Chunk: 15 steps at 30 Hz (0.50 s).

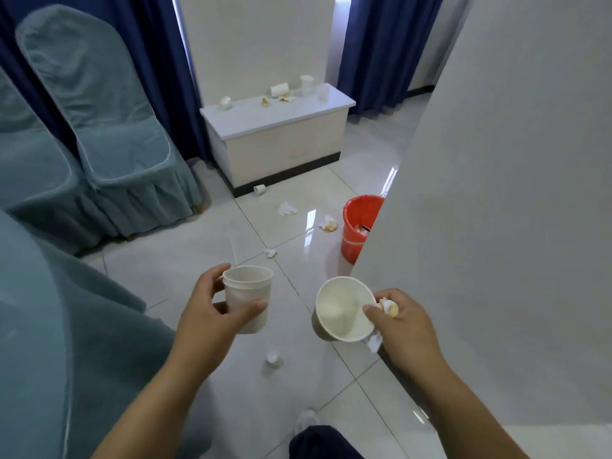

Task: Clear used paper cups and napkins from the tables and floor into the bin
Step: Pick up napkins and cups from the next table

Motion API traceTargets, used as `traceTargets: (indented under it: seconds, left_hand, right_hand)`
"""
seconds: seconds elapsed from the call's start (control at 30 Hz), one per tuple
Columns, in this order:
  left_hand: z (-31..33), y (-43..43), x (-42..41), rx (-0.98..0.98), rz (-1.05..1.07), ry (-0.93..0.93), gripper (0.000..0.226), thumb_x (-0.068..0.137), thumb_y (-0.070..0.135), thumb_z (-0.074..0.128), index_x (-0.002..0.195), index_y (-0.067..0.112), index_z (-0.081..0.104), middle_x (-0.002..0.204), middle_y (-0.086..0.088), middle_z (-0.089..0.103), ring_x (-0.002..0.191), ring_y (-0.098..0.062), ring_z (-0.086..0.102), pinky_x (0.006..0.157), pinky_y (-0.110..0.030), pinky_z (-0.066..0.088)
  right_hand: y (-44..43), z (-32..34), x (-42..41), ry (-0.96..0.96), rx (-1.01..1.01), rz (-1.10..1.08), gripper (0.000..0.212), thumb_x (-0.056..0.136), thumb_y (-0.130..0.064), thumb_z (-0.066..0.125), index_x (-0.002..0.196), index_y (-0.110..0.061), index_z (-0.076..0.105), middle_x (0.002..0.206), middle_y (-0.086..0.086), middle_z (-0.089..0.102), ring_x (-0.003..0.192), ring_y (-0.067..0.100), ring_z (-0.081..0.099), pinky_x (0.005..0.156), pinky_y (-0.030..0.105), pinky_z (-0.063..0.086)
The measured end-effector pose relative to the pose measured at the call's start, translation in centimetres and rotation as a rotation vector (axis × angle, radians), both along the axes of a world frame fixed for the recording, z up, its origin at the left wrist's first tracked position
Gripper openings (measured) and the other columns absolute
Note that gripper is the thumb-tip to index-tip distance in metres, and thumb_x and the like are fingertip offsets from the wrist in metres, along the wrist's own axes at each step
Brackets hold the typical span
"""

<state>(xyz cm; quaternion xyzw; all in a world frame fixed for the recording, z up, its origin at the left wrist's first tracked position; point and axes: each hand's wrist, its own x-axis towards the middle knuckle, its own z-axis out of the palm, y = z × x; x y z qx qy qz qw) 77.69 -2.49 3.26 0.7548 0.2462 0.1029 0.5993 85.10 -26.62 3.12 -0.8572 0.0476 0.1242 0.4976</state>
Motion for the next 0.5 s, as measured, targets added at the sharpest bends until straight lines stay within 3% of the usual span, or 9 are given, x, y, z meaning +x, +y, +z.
traceTargets:
  seconds: [0.2, 0.4, 0.5]
  left_hand:
    - [-1.8, 4.9, 13.5, 0.028, -0.051, 0.061, 0.071, 0.072, 0.018, 0.078, 0.131, 0.028, 0.041, 0.117, 0.007, 0.050, 0.091, -0.011, 0.056, 0.067, -0.021, 0.046]
    - [-2.0, 9.0, 27.9, 0.051, -0.058, 0.110, 0.072, 0.073, 0.013, 0.078, 0.134, 0.024, 0.041, 0.120, 0.006, 0.049, 0.101, -0.023, 0.055, 0.074, -0.029, 0.048]
    - [-2.7, 10.7, 34.3, 0.052, -0.082, 0.111, 0.071, 0.074, 0.013, 0.077, 0.134, 0.024, 0.041, 0.120, 0.006, 0.048, 0.100, -0.020, 0.053, 0.070, -0.024, 0.047]
  right_hand:
    - [4.6, -3.0, 13.3, 0.032, -0.057, 0.027, 0.010, 0.085, -0.018, 0.063, 0.078, -0.024, 0.059, 0.081, -0.003, 0.063, 0.079, 0.018, 0.061, 0.073, 0.040, 0.055]
    - [9.2, -3.5, 28.2, 0.077, -0.084, 0.094, 0.003, 0.084, -0.020, 0.061, 0.086, -0.023, 0.060, 0.082, -0.003, 0.062, 0.077, 0.017, 0.059, 0.071, 0.044, 0.055]
    - [10.8, -3.8, 34.7, 0.100, -0.088, 0.044, 0.007, 0.083, -0.019, 0.060, 0.090, -0.023, 0.061, 0.083, -0.004, 0.062, 0.077, 0.017, 0.059, 0.069, 0.041, 0.055]
